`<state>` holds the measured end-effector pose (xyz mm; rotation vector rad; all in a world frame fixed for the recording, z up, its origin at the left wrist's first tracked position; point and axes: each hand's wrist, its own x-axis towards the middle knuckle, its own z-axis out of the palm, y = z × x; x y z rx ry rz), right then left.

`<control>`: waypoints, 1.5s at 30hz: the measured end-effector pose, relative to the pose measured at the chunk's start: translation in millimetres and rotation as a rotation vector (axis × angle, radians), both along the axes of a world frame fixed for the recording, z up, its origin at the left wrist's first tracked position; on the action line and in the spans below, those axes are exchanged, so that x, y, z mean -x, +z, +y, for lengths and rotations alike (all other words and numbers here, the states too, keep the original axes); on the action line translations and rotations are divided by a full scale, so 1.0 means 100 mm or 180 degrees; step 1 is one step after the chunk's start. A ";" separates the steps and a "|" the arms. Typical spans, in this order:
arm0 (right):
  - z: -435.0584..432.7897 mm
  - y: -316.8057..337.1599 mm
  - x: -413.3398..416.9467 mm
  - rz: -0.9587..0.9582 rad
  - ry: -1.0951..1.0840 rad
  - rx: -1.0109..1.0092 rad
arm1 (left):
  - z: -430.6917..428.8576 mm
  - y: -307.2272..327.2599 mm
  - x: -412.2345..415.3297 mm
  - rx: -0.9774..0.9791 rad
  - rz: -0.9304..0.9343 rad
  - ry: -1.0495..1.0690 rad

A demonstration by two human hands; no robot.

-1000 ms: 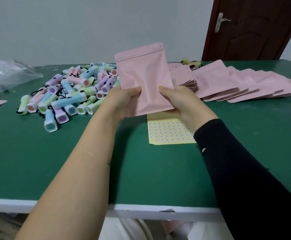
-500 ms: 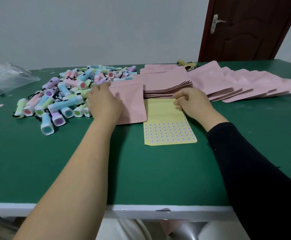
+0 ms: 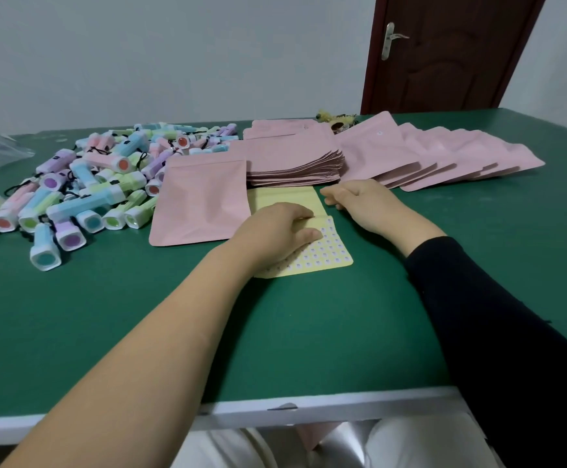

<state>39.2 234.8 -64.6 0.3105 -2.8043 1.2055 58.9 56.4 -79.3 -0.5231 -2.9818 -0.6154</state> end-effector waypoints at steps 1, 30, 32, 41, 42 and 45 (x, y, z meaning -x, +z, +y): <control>0.00 0.00 0.00 -0.0014 0.0023 0.0005 | 0.00 0.00 0.00 -0.0018 0.0008 0.0024; 0.05 0.00 -0.09 0.0079 0.0410 0.0067 | -0.05 -0.02 -0.01 -0.0652 0.0162 0.0309; 0.06 0.01 -0.09 0.0054 0.0431 0.0117 | -0.05 -0.02 -0.01 -0.0665 0.0170 0.0305; 0.06 0.02 -0.09 0.0004 0.0352 0.0211 | -0.04 -0.03 0.00 -0.0631 0.0204 0.0318; 0.06 0.02 -0.09 -0.0001 0.0346 0.0211 | -0.04 -0.02 0.00 -0.0632 0.0210 0.0312; 0.06 0.02 -0.10 -0.0035 0.0319 0.0253 | -0.04 -0.03 0.00 -0.0615 0.0210 0.0320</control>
